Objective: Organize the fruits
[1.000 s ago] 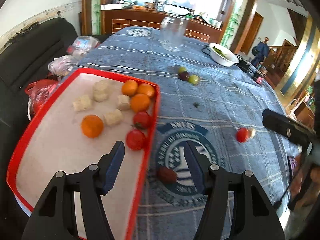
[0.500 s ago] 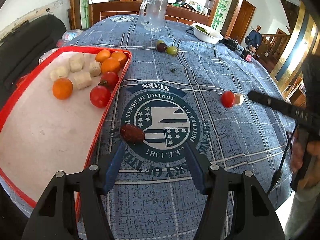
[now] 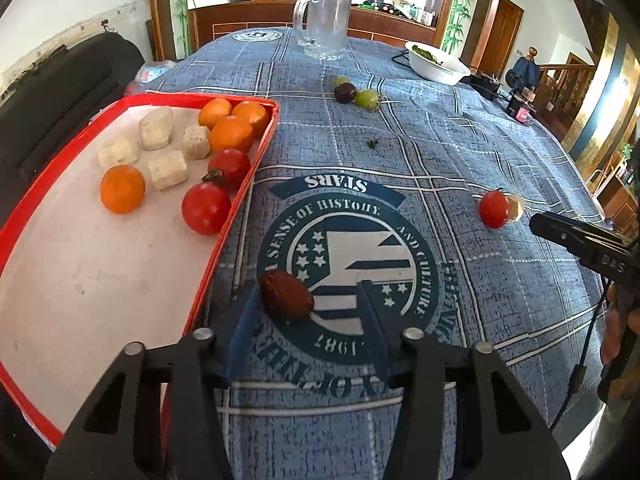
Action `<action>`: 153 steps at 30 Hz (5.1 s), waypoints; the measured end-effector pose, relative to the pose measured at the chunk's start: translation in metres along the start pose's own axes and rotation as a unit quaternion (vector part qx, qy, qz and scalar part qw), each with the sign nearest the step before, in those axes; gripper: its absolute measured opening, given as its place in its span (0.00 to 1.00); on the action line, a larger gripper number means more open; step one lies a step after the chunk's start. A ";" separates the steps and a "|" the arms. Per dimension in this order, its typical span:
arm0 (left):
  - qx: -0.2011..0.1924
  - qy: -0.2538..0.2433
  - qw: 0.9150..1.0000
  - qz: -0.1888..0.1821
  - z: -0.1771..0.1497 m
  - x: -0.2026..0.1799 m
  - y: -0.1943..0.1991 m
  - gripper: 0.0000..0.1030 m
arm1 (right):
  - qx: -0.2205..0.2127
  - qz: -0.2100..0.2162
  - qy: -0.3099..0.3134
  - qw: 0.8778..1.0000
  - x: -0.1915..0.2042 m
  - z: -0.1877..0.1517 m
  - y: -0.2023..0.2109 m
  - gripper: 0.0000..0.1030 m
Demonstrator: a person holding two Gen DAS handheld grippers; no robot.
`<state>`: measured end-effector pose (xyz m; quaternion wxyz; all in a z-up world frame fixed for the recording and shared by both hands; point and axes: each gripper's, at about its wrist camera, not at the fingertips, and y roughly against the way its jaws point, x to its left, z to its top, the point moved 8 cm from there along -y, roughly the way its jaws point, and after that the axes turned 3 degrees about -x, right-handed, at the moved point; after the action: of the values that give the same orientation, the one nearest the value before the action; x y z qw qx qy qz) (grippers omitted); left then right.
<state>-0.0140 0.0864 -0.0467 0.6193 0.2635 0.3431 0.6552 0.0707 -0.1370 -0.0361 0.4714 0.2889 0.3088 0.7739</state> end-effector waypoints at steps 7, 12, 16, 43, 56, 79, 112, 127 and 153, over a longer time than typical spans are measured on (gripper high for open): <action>-0.006 -0.008 1.000 0.012 0.005 0.003 -0.004 0.31 | 0.008 0.003 0.003 1.000 -0.002 0.009 -0.025 0.31; -0.012 -0.023 1.000 0.016 0.005 0.007 -0.005 0.20 | 0.002 -0.005 0.002 1.000 -0.002 0.007 -0.033 0.20; -0.012 -0.024 1.000 0.012 0.005 0.007 -0.003 0.20 | -0.009 0.001 -0.006 1.000 -0.003 0.010 -0.025 0.20; -0.060 0.098 0.993 0.026 0.018 0.114 0.057 0.20 | -0.026 0.148 0.062 0.987 0.132 0.035 0.004 0.19; -0.051 0.064 0.996 0.038 0.001 0.127 0.044 0.20 | 0.025 0.237 0.149 0.960 0.260 0.046 -0.035 0.19; -0.042 0.072 0.997 -0.006 0.003 0.113 0.021 0.20 | 0.078 0.184 0.239 0.950 0.312 0.041 -0.113 0.19; -0.085 0.053 0.993 0.065 0.005 0.120 0.064 0.73 | -0.002 0.206 0.148 0.967 0.261 0.041 -0.017 0.81; -0.096 0.062 0.985 0.129 -0.001 0.134 0.080 0.83 | -0.027 0.184 0.142 0.972 0.235 0.020 0.028 0.89; -0.097 0.080 0.981 0.150 -0.014 0.134 0.102 0.91 | -0.039 0.177 0.147 0.972 0.234 0.006 0.052 0.89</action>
<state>-0.1016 0.2178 0.0131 0.5072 0.1976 0.2823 0.7900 -0.0443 0.0577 0.0435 0.2868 0.2038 0.2884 0.8905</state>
